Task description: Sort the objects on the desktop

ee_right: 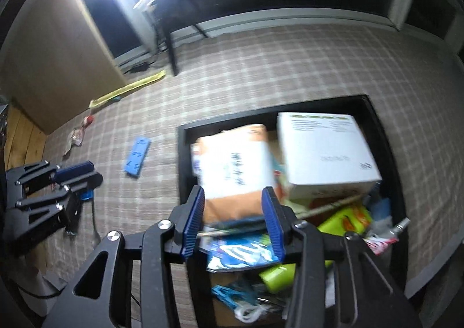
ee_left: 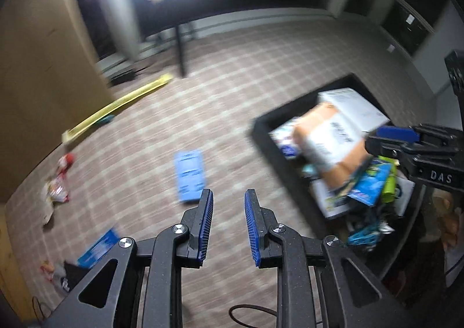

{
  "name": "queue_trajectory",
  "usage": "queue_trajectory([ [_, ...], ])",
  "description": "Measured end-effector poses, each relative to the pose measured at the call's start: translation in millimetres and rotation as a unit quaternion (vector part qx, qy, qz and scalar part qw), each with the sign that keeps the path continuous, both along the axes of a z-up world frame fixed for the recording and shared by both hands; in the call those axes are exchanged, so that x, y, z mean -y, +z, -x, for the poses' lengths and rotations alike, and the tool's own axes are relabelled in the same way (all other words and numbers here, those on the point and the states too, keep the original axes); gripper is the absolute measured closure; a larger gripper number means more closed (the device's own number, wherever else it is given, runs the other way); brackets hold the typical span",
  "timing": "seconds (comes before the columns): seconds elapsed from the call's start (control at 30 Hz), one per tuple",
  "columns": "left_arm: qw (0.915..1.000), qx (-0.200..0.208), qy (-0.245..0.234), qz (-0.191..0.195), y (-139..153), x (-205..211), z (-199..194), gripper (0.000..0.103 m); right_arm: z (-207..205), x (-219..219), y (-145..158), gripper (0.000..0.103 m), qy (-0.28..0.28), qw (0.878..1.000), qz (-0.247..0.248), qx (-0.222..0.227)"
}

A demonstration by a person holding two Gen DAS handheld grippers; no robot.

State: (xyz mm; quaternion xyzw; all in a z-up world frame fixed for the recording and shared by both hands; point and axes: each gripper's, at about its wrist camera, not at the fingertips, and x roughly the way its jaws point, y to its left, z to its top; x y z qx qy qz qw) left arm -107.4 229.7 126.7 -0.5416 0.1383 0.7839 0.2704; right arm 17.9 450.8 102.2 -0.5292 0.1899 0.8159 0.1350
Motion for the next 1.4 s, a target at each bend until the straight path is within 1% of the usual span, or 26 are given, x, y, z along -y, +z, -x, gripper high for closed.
queue_trajectory([
  [0.1, 0.9991, -0.001, 0.042, 0.008, -4, 42, 11, 0.081, 22, 23, -4, 0.061, 0.034, 0.999, 0.004, 0.002],
  [0.17, 0.9969, 0.001, 0.078, 0.011, -6, 76, 18, 0.081, 37, 41, -6, 0.061, 0.06, 0.998, 0.005, 0.002],
  [0.23, 0.9941, 0.003, 0.107, 0.014, -9, 101, 23, 0.081, 52, 57, -7, 0.061, 0.084, 0.996, 0.007, 0.002],
  [0.37, 0.9845, 0.016, 0.173, 0.02, -21, 161, 27, 0.08, 85, 86, -14, 0.061, 0.119, 0.993, 0.013, 0.011],
  [0.47, 0.9757, 0.029, 0.216, 0.025, -34, 201, 26, 0.077, 100, 101, -24, 0.061, 0.134, 0.991, 0.017, 0.023],
  [0.57, 0.9668, 0.047, 0.25, 0.022, -47, 237, 19, 0.076, 112, 116, -35, 0.061, 0.15, 0.988, 0.024, 0.034],
  [0.67, 0.9594, 0.066, 0.273, 0.021, -61, 261, 10, 0.076, 120, 129, -43, 0.061, 0.162, 0.985, 0.035, 0.04],
  [0.73, 0.9548, 0.074, 0.287, 0.016, -68, 273, 4, 0.076, 126, 140, -47, 0.061, 0.177, 0.982, 0.043, 0.042],
  [0.8, 0.9489, 0.083, 0.304, 0.002, -72, 286, -1, 0.076, 133, 154, -49, 0.061, 0.195, 0.979, 0.049, 0.044],
  [0.9, 0.9426, 0.089, 0.322, -0.013, -76, 296, -7, 0.076, 146, 180, -51, 0.061, 0.229, 0.971, 0.055, 0.042],
  [1.07, 0.9356, 0.095, 0.339, -0.032, -84, 297, -14, 0.076, 168, 229, -58, 0.061, 0.286, 0.955, 0.067, 0.043],
  [1.2, 0.9331, 0.106, 0.341, -0.044, -94, 294, -16, 0.076, 182, 267, -69, 0.063, 0.329, 0.94, 0.071, 0.054],
  [1.33, 0.928, 0.117, 0.348, -0.067, -99, 296, -14, 0.076, 196, 304, -85, 0.068, 0.366, 0.925, 0.074, 0.073],
  [1.4, 0.9263, 0.117, 0.351, -0.069, -101, 299, -12, 0.076, 202, 315, -94, 0.07, 0.374, 0.921, 0.082, 0.08],
])
